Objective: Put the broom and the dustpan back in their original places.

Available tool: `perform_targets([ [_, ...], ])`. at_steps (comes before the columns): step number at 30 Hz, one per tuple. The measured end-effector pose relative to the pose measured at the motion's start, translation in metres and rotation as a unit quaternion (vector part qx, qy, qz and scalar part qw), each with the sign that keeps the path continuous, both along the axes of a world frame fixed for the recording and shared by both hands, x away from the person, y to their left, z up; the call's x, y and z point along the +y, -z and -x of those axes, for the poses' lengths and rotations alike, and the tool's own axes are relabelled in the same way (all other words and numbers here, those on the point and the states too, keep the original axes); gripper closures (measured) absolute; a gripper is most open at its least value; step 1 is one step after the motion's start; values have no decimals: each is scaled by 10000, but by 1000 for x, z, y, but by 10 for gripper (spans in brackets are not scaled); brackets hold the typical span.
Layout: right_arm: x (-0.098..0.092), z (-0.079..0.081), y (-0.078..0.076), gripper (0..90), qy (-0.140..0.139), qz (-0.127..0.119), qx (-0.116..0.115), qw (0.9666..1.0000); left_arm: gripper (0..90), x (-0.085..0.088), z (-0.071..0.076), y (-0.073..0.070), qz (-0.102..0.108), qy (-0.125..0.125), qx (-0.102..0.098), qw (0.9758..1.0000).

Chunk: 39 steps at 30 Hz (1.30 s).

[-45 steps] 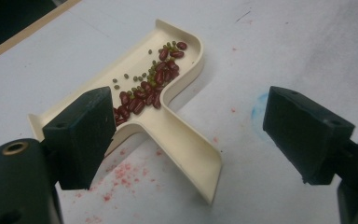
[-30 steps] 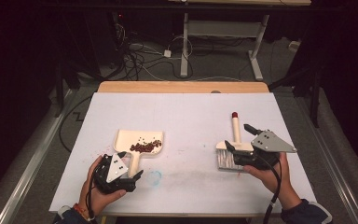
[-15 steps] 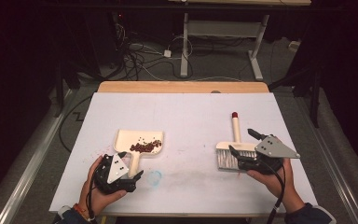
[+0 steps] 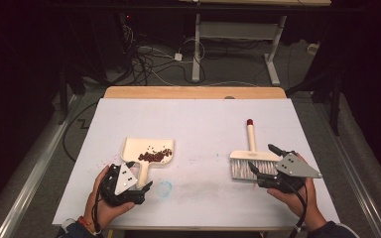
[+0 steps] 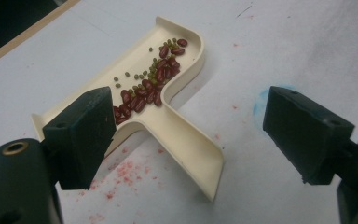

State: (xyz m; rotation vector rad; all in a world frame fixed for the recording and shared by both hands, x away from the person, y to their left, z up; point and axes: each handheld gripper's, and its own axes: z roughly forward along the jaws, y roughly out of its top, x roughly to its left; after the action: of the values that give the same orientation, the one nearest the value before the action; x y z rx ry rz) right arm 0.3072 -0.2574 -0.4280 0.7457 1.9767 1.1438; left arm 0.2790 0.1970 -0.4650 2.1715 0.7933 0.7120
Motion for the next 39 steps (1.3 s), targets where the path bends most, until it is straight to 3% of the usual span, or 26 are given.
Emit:
perform_targets([
  [8,-11,6,15,201,80,101,76,9999,169,1,-1,1,-62,-1,-6,10000],
  [11,-19,8,21,202,100,-46,207,9997,170,1,-2,1,-65,-37,-39,10000],
  [20,-29,19,42,206,125,216,442,9987,178,-1,-2,1,-93,-2,-62,9999],
  [39,-20,22,36,206,20,272,295,9992,178,2,1,1,-162,12,-75,9998],
])
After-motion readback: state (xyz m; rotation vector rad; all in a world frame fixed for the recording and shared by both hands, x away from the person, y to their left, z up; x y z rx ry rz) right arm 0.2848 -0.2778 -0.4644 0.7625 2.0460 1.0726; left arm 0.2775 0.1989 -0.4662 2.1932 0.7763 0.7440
